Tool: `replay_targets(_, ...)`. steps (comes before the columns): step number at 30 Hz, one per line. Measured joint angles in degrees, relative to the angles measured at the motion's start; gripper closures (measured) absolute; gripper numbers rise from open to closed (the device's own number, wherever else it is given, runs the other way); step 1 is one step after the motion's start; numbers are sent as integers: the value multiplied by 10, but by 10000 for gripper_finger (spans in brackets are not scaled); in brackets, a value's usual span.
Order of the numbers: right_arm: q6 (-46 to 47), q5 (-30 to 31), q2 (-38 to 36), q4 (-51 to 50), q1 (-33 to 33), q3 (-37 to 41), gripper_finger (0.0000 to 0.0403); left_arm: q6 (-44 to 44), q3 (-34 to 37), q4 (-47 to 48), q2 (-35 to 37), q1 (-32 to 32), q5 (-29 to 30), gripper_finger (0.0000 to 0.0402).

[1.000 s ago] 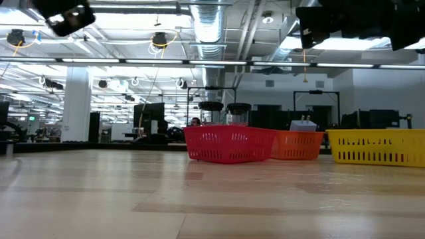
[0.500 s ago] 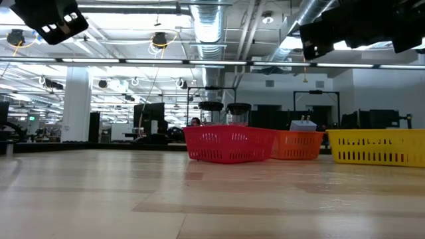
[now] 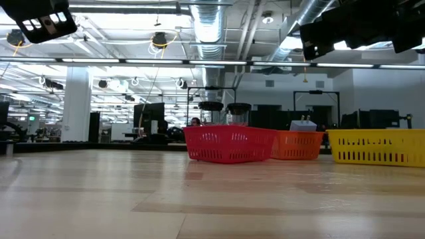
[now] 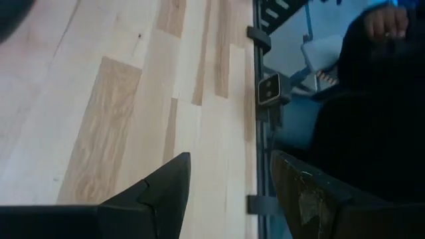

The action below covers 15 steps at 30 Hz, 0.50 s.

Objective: Pick & Place Office items
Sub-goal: Put the pink hourglass into the red bin

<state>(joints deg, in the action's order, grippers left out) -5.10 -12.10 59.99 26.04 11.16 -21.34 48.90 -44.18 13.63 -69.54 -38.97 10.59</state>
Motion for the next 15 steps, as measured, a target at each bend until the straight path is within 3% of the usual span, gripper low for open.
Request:
replay_targets(6,0,0,0,0,0,0,243,16,0,-7,0,31,34,198)
replay_targets(15,0,0,0,-2,-1,0,244,-6,-16,9,-20,50,16,198)
